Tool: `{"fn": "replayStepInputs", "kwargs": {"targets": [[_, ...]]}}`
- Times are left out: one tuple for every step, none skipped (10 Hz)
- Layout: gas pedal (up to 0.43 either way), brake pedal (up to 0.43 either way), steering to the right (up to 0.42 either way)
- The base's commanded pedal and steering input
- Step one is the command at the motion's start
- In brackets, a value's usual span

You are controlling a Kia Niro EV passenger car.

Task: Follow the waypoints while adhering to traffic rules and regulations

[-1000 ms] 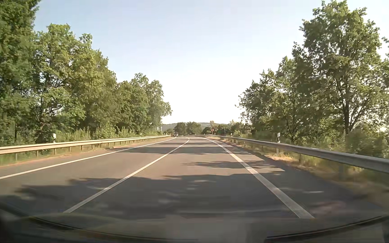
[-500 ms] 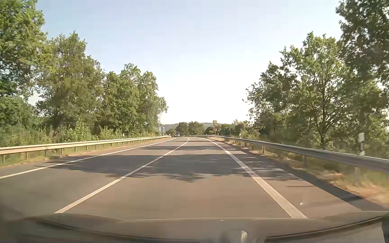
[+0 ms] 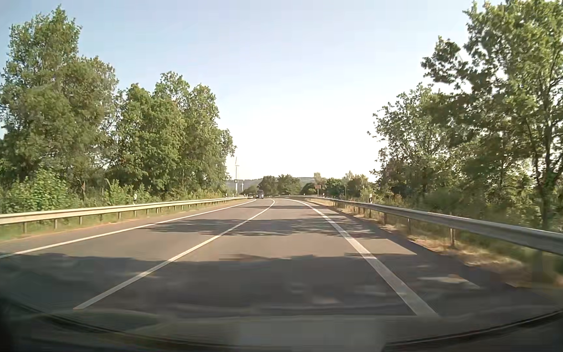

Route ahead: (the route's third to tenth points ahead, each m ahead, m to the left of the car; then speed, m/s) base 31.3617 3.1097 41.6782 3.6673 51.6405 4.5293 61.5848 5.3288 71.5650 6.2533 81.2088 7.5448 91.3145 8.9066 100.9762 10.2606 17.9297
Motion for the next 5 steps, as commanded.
{"fn": "replayStepInputs", "kwargs": {"targets": [[0.189,0.006,-0.006],[0.189,0.006,-0.006],[0.189,0.006,-0.006],[0.189,0.006,-0.006],[0.189,0.006,-0.006]]}}
